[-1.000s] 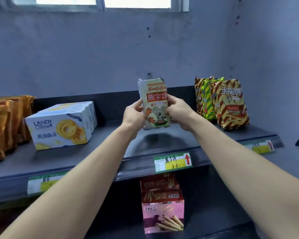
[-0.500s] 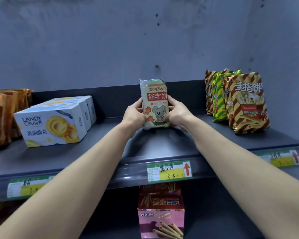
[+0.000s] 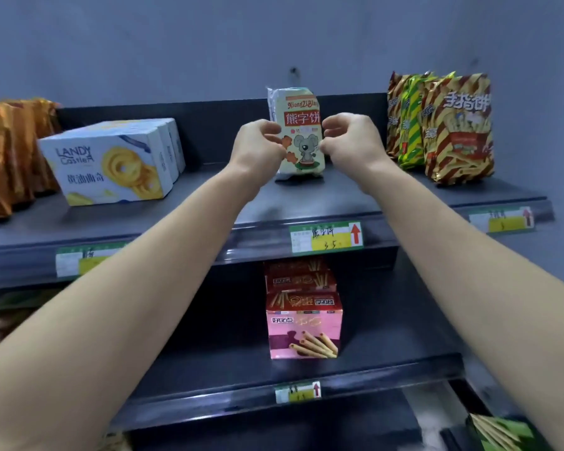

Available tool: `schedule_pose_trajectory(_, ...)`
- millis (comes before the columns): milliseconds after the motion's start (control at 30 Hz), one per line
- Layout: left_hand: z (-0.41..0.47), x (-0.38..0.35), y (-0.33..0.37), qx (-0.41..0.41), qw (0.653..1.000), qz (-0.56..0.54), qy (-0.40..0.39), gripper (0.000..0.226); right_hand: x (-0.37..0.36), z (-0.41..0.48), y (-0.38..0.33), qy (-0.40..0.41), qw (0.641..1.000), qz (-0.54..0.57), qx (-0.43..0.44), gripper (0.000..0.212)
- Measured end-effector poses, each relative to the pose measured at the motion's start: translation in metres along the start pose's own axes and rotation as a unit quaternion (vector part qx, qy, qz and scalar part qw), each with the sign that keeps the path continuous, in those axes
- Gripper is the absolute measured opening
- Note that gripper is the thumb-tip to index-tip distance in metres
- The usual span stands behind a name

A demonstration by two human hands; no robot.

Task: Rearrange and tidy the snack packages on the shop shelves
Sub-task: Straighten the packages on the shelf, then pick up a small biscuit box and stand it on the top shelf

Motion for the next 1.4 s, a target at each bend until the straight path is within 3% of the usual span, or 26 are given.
schedule_pose_trajectory(233, -0.074, 0.033, 0.000, -0.054, 0.997, -0.047, -0.033, 0.026, -0.020, -0.078, -0.023, 0.023, 0.999, 0.024, 0.020, 0.027)
schedule_pose_trajectory(367, -0.125, 0.070, -0.029, -0.049, 0.998, -0.033, -0.039, 0.026, -0.053, -0.133, -0.034, -0.028, 0.999, 0.026, 0.014, 0.027)
schedule_pose_trajectory(933, -0.251, 0.214, -0.234, 0.202, 0.977, 0.062, -0.015, 0.027, -0.291, -0.259, -0.029, -0.321, 0.945, -0.041, -0.052, 0.033)
schedule_pose_trajectory(1400, -0.201, 0.210, -0.338, 0.329, 0.943, 0.048, 0.024, 0.022, -0.373, -0.219, 0.052, -0.368, 0.918, -0.043, -0.139, 0.034)
Point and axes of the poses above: each hand's wrist, its own z-axis towards the middle knuckle, its own x-axis out of the back of the hand, y = z × x, the point moved 7 cm from there along z, towards the middle knuckle, and after that the axes turned 5 degrees about z, right-handed, at the moved point
